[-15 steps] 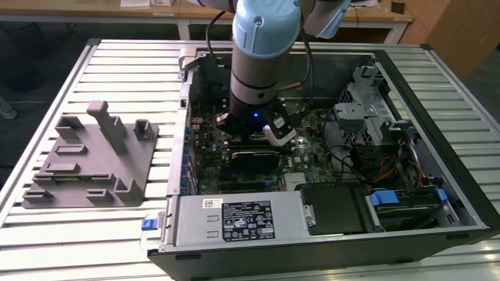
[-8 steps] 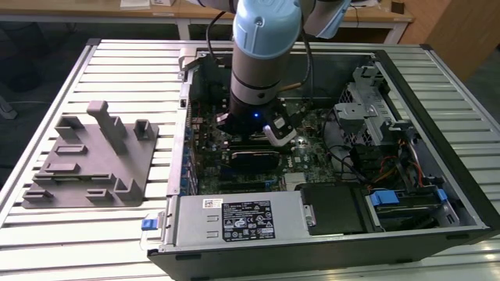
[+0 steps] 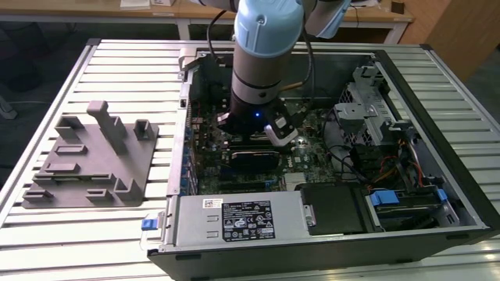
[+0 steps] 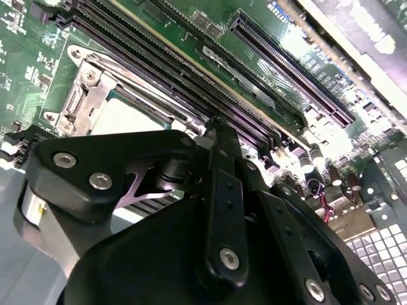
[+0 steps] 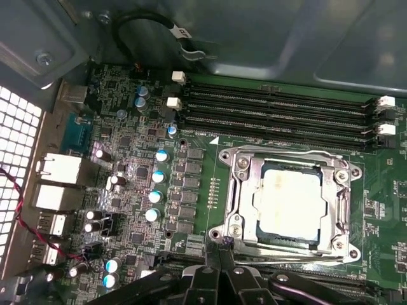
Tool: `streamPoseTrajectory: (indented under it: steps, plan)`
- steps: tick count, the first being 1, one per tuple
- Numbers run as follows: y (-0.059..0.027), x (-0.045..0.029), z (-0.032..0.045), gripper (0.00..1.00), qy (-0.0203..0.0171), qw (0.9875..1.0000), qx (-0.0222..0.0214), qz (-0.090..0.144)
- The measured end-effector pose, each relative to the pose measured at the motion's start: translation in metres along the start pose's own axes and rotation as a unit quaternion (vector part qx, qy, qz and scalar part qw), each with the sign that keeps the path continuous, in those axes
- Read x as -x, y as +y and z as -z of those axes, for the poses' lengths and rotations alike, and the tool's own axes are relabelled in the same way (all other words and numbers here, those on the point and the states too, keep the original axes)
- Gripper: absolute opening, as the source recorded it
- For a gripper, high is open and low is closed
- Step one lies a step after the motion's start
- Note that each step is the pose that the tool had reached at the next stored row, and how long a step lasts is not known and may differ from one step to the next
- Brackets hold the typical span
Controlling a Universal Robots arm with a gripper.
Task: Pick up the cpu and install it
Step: 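Install the second cpu locking lever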
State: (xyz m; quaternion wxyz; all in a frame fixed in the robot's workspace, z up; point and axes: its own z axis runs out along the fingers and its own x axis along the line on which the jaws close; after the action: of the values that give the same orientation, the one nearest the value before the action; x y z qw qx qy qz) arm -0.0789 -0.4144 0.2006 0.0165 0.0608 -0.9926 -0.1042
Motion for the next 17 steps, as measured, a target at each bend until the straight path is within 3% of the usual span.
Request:
streamPoseTrajectory:
  steps: [9, 17]
  plan:
    - [-0.0059, -0.0007, 0.0012, 0.11, -0.0009, 1.0000, 0.0003, -0.004]
    - [-0.0072, -0.0010, -0.0036, 0.11, -0.0029, 0.9999, 0.0099, -0.008]
